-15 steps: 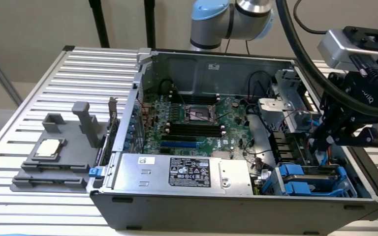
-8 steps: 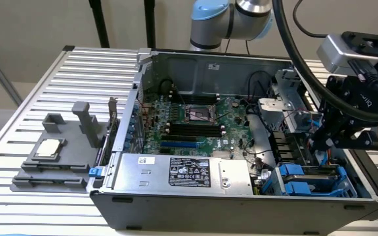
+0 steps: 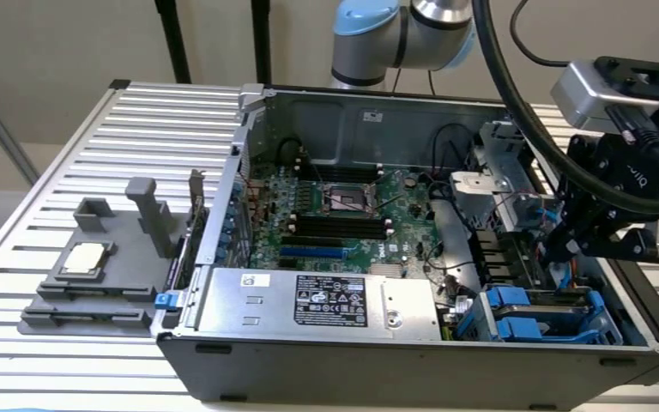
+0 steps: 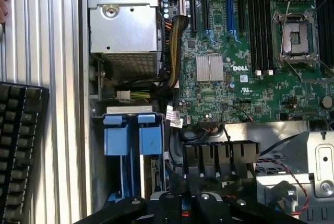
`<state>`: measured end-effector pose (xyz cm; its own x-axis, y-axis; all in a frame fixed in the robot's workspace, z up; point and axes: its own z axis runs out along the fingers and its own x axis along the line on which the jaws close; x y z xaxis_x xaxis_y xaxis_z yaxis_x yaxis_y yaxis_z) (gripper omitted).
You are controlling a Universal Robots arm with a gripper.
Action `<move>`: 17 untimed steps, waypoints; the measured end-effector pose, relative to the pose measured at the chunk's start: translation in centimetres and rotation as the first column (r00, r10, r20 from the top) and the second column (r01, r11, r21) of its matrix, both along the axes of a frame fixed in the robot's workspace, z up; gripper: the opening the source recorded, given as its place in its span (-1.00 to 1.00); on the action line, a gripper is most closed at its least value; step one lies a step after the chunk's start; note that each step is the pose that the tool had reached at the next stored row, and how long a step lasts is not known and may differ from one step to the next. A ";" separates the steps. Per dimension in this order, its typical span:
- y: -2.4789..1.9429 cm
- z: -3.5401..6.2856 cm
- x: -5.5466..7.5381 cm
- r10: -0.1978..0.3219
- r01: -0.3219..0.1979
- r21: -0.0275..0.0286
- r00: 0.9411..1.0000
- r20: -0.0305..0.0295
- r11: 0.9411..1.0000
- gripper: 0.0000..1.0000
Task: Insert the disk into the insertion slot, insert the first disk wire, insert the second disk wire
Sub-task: 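Insert the second disk wire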
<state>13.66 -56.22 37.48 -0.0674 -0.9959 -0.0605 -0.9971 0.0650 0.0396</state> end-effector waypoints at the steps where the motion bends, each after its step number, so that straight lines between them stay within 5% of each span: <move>1: 0.00 0.00 -0.2 0.000 0.000 0.000 1.000 0.001 1.000 -0.67; 8: -0.40 -0.65 -0.7 0.000 0.000 0.002 1.000 0.010 1.000 -0.67; 17: -1.49 -2.11 -0.7 0.000 0.000 0.006 1.000 0.012 1.000 -0.67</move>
<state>12.99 -57.70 35.38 -0.0667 -0.9955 -0.0675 -0.9975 0.0649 0.0281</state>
